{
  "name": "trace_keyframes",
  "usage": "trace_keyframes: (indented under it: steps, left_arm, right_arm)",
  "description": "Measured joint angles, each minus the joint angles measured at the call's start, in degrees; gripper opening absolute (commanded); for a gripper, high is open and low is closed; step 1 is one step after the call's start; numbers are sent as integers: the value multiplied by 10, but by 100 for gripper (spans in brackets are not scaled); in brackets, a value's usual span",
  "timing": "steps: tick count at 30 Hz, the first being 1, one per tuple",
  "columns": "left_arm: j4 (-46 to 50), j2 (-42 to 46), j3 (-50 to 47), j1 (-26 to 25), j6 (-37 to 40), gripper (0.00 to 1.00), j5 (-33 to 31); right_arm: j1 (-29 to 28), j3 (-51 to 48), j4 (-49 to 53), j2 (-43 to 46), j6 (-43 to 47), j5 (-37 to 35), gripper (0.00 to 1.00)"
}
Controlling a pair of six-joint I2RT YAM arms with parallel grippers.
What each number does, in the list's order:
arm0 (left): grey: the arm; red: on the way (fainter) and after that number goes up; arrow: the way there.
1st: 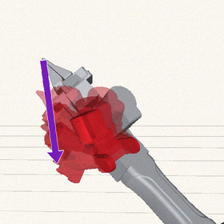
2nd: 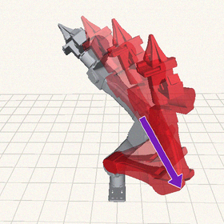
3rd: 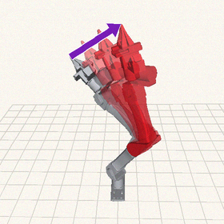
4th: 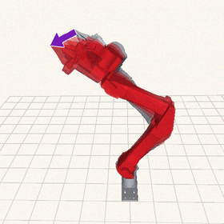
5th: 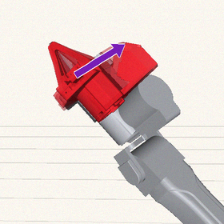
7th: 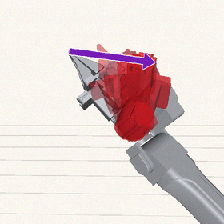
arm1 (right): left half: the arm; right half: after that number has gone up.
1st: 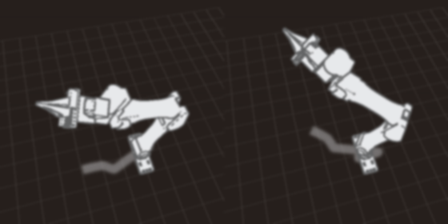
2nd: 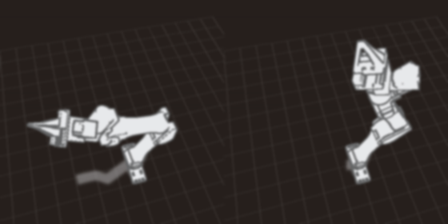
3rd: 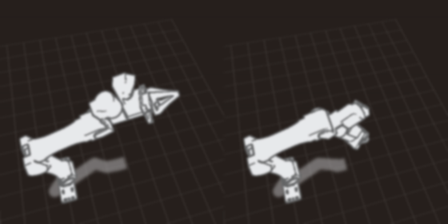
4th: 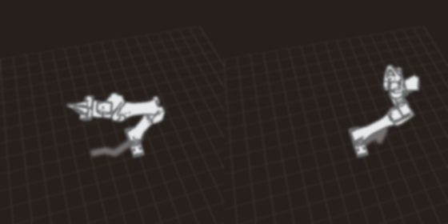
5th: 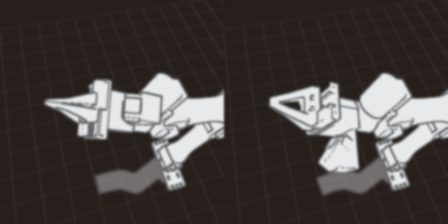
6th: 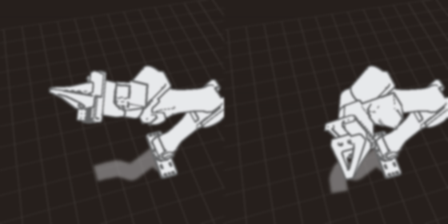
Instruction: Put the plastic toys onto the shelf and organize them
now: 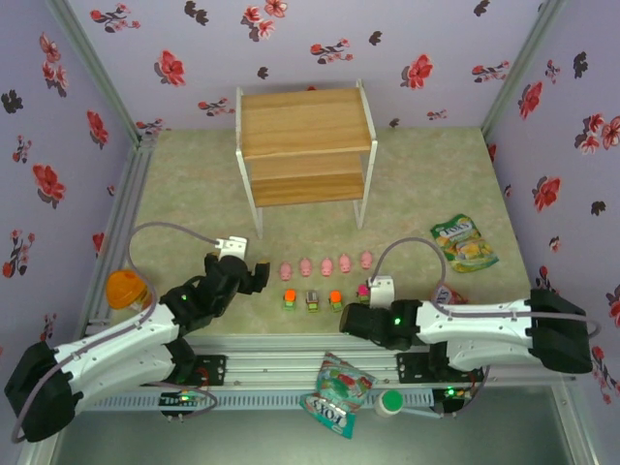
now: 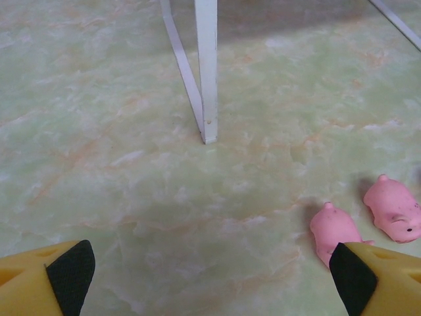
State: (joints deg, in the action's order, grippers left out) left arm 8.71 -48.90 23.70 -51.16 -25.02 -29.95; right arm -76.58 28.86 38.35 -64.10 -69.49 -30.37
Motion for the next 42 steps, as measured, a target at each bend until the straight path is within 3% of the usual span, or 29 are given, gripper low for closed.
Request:
trace_keyframes:
  steps: [22,42]
  left_arm:
    - [-1,-14,2,0,-2,98,2]
    - [-42,-42,2,0,-1,98,90]
  right_arm:
    - [76,6,-99,-62,113,48,58]
    - [106,7,-120,-82,148,67,50]
